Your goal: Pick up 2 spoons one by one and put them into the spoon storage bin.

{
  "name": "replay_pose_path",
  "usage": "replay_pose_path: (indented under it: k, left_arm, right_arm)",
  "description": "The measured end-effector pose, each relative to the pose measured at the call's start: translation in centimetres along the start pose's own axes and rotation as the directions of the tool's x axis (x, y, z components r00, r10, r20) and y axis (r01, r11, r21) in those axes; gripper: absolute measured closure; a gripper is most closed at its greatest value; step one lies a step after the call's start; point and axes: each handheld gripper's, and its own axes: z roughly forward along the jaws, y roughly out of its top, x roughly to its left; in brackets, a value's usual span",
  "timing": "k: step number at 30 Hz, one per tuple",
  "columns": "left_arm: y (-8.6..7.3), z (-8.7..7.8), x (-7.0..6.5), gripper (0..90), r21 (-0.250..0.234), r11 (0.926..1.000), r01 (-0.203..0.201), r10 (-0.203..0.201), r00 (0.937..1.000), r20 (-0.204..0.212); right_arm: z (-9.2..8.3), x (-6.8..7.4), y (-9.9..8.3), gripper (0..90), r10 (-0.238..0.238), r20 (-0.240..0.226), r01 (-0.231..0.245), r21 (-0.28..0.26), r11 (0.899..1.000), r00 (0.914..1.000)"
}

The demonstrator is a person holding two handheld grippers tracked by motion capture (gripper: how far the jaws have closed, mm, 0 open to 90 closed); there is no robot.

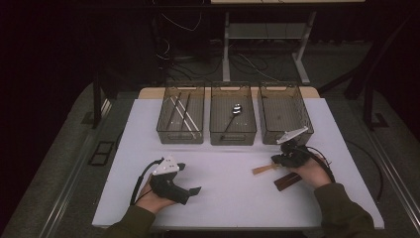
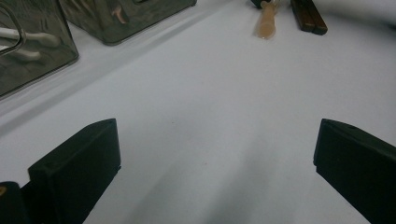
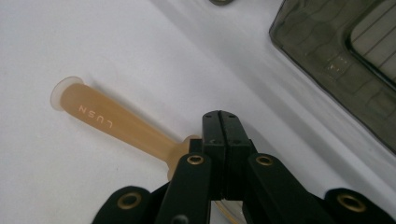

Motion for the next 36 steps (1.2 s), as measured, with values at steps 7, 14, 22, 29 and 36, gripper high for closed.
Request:
replay_pose_path:
  k: [7,14,22,29,36]
  left_arm:
    - [0.0,0.0,0.0,0.0,0.006,1.0,-0.005,0.005,1.0,0.003]
    - [-0.2,0.1,0.1,0.0,0.017,0.9996,-0.022,0.022,0.9998,-0.001]
    - [-0.3,0.2,0.2,0.0,0.026,0.9992,-0.029,0.029,0.9996,0.006]
    - [-0.3,0.4,0.1,0.0,0.037,0.9987,-0.035,0.035,0.9993,0.011]
    - [-0.3,0.5,0.1,0.0,0.04,0.9986,-0.035,0.035,0.9993,0.013]
  right_arm:
    - [-0.1,0.1,-0.1,90.0,0.006,-0.003,-0.006,0.006,1.0,1.0]
    - [-0.9,-0.6,-0.2,79.6,0.047,-0.019,-0.048,-0.085,0.995,0.9987]
    - [-3.2,-1.8,-1.6,50.6,0.088,-0.078,-0.101,-0.189,0.977,0.9931]
    - [-3.9,-3.0,-3.6,47.7,0.125,-0.074,-0.137,-0.18,0.974,0.9893]
    - [-3.0,-3.1,-3.5,53.5,0.121,-0.088,-0.133,-0.149,0.98,0.9887]
